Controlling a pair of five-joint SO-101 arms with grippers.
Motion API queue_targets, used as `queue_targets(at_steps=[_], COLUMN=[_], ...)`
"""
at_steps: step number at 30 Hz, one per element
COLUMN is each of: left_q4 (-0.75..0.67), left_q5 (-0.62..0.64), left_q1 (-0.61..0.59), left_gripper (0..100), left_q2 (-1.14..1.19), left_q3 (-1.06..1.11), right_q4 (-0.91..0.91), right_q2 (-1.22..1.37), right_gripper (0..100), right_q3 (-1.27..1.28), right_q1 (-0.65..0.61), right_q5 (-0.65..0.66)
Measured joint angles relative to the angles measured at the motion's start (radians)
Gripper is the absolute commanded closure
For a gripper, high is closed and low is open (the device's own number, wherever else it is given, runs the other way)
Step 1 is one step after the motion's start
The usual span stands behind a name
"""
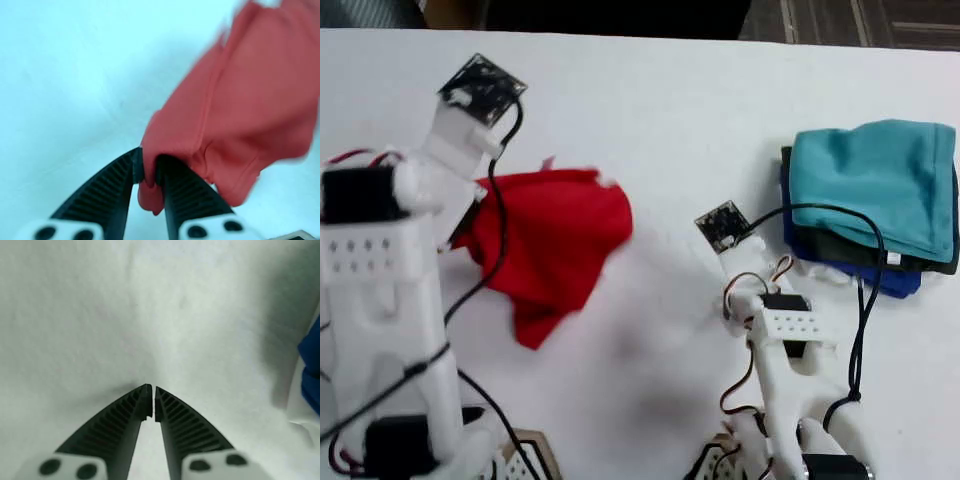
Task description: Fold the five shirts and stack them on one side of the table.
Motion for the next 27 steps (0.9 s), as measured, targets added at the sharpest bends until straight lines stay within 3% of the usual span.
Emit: queue_targets(at_steps=[4,6,12,20,27], left_q4=[0.000,-0.025,-0.195,-0.265,-0.468], left_q5=[0.025,0.026,0.026,-0.002,-0.021], left_q1=[0.000,-0.005,-0.051,-0.115,-0.126], left_gripper=[75,71,74,74,78], left_q2=[-0.020,-0.021,-0.021,-0.021,-0.021], left_q3=[0.098,0.196,0.502,0.615,0.799], right_q4=[0.000,0.000,0.000,0.000,0.000], right_q2=[0.000,0.000,0.000,0.000,0.000], right_gripper=[97.4,97.4,97.4,97.4,97.4], right_q3=[0.000,0.000,0.000,0.000,0.000], right_q1=[0.000,0.000,0.000,0.000,0.000], right_q5=[0.000,0.000,0.000,0.000,0.000])
